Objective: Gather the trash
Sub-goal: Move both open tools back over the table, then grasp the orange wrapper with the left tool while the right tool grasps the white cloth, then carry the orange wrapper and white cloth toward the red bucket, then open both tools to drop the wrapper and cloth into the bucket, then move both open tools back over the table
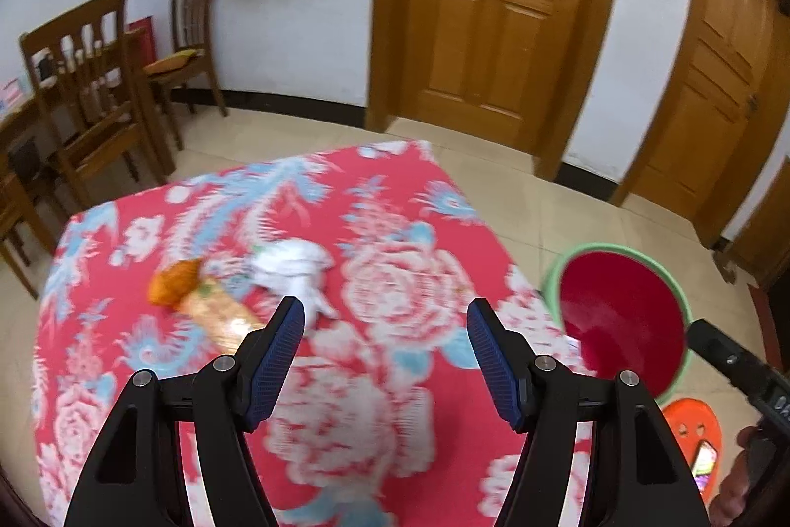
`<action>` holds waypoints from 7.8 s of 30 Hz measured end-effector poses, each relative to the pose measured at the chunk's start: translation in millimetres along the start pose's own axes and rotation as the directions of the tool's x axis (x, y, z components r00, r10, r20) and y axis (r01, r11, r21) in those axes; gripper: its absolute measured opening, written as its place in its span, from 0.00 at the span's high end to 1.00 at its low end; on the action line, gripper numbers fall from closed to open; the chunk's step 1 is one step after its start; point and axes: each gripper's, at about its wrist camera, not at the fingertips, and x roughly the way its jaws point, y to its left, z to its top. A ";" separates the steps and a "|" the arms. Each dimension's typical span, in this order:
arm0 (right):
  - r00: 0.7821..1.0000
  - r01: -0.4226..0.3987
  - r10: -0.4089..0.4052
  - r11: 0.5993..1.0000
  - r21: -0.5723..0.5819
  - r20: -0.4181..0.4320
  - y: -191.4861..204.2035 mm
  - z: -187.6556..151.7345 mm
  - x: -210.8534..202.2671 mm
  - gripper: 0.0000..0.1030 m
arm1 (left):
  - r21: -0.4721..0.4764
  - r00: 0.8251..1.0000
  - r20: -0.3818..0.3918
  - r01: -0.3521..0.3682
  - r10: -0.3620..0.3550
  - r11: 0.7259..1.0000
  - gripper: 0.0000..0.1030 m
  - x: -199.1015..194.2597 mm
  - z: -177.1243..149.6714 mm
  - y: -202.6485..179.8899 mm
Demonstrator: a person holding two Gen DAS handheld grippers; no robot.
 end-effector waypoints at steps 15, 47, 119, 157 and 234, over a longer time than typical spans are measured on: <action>0.996 -0.076 0.067 0.987 -0.141 -0.063 93.7 1.1 49.4 0.31 | -0.109 0.989 0.007 -0.145 0.147 0.983 0.32 9.3 7.4 102.4; 0.981 -0.079 0.034 0.971 -0.228 -0.193 171.7 -12.9 168.5 0.31 | -0.206 0.992 -0.038 -0.127 0.122 0.970 0.46 92.2 -6.8 172.0; 0.981 -0.195 0.190 0.958 -0.209 -0.046 109.2 -22.1 22.5 0.87 | -0.130 0.981 0.181 0.095 -0.071 0.987 0.53 -48.7 -8.2 72.4; 0.999 -0.039 0.039 0.999 -0.004 0.037 -24.3 -13.3 -13.2 0.87 | 0.038 0.966 0.099 0.235 -0.237 0.971 0.53 -17.9 -9.8 -65.0; 0.994 0.109 -0.109 0.984 0.138 -0.014 -90.0 -16.9 5.5 0.48 | 0.099 0.983 -0.093 0.169 -0.160 0.981 0.35 51.3 -33.0 -107.1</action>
